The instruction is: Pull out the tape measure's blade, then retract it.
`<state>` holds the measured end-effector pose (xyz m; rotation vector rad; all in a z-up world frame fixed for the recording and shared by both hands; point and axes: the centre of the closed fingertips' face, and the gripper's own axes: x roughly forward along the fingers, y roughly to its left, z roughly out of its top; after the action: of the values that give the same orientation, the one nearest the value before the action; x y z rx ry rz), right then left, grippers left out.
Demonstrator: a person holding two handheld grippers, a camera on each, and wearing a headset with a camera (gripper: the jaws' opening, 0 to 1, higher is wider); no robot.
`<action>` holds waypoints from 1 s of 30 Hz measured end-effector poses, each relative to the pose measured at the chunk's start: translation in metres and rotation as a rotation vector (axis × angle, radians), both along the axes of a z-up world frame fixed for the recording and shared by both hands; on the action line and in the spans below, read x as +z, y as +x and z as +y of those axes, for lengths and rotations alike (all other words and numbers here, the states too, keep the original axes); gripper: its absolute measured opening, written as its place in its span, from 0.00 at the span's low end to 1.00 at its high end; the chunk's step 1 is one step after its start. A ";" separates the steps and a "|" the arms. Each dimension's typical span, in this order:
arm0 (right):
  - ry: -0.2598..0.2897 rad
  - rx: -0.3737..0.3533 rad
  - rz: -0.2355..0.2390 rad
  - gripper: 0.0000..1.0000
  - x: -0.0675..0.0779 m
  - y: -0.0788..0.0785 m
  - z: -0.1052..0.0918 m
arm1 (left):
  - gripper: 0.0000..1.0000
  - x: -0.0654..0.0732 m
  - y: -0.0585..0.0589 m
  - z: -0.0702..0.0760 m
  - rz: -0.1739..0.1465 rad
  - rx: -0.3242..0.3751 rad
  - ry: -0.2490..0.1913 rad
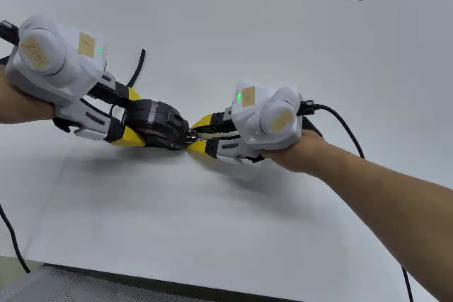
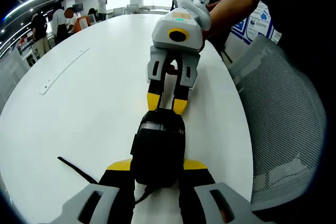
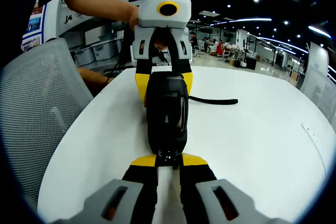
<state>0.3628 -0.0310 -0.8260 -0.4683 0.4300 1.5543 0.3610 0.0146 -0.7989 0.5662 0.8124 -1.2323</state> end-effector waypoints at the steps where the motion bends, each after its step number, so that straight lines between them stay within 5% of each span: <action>1: 0.000 0.000 0.000 0.13 0.000 0.000 0.000 | 0.29 0.000 0.000 0.000 -0.001 0.001 -0.001; 30: -0.064 0.022 -0.014 0.09 -0.002 0.001 -0.001 | 0.29 -0.001 -0.002 0.000 0.002 -0.015 0.000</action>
<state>0.3634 -0.0324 -0.8280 -0.5345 0.4669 1.5612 0.3591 0.0149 -0.7998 0.5714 0.8113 -1.2468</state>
